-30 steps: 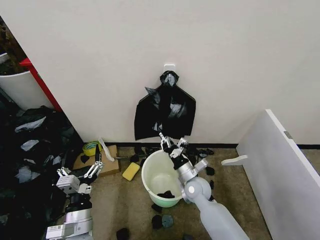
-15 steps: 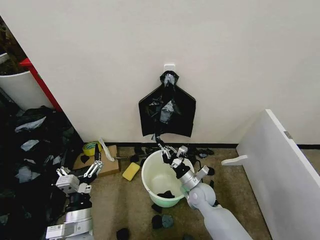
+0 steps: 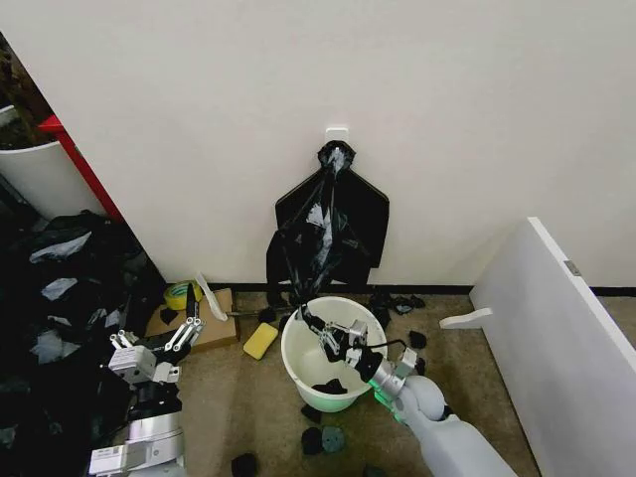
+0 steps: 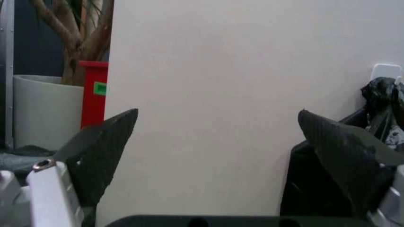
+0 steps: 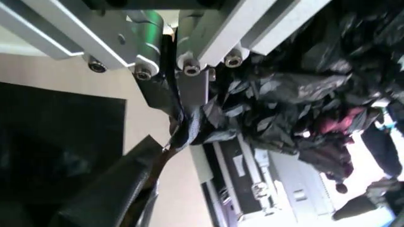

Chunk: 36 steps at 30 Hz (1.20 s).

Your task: Place the garbage bag over the trash bin.

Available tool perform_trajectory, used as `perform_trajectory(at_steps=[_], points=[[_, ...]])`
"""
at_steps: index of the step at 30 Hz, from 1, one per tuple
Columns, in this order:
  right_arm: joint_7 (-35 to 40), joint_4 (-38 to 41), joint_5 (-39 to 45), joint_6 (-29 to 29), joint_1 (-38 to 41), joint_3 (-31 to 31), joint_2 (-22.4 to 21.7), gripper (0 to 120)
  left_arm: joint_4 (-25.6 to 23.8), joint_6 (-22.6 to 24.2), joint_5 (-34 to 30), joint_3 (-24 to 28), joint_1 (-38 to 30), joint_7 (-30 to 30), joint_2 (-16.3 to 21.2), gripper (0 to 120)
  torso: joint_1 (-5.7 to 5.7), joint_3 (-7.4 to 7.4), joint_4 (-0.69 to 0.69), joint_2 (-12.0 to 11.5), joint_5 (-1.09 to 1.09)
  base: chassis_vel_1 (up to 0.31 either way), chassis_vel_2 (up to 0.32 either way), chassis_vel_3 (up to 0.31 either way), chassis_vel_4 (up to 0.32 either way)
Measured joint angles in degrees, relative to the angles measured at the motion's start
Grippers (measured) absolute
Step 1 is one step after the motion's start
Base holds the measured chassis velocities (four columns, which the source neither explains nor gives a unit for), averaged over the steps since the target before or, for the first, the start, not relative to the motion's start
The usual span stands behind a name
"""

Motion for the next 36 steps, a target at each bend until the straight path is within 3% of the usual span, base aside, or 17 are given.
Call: perform_trajectory(at_steps=[11,22,28,31,36], points=[[-5.6,-1.3,-4.9,1.7,0.0,2.1,-0.1,0,-0.4,0.0,0.0,0.0,0.1,0.0,0.0,100,0.00,0.00,0.00,0.0,0.00,0.000,0.000,0.000,0.000],[2.0,2.3,0.8,3.4,-0.3,2.8,-0.7,0,-0.7,0.1,-0.2,-0.1,0.3,-0.1,0.3,100,0.00,0.00,0.01,0.0,0.00,0.000,0.000,0.000,0.000],[7.6,6.9,1.6,4.5,-4.0,2.2,-4.4,20,-0.7,0.1,-0.2,0.2,0.1,-0.1,0.6,100,-0.01,0.00,0.00,0.0,0.02,0.000,0.000,0.000,0.000],[19.8,12.1,-2.0,4.0,-7.5,1.6,-7.2,32,-0.3,0.0,-0.3,0.2,0.0,-0.1,0.8,100,-0.01,0.00,-0.01,0.0,0.00,0.000,0.000,0.000,0.000],[30.6,18.9,-4.8,2.8,-10.2,1.2,-8.9,48,0.4,0.0,-0.3,0.5,-0.4,-0.2,1.0,100,-0.01,0.00,-0.01,0.0,0.00,0.000,0.000,0.000,0.000]])
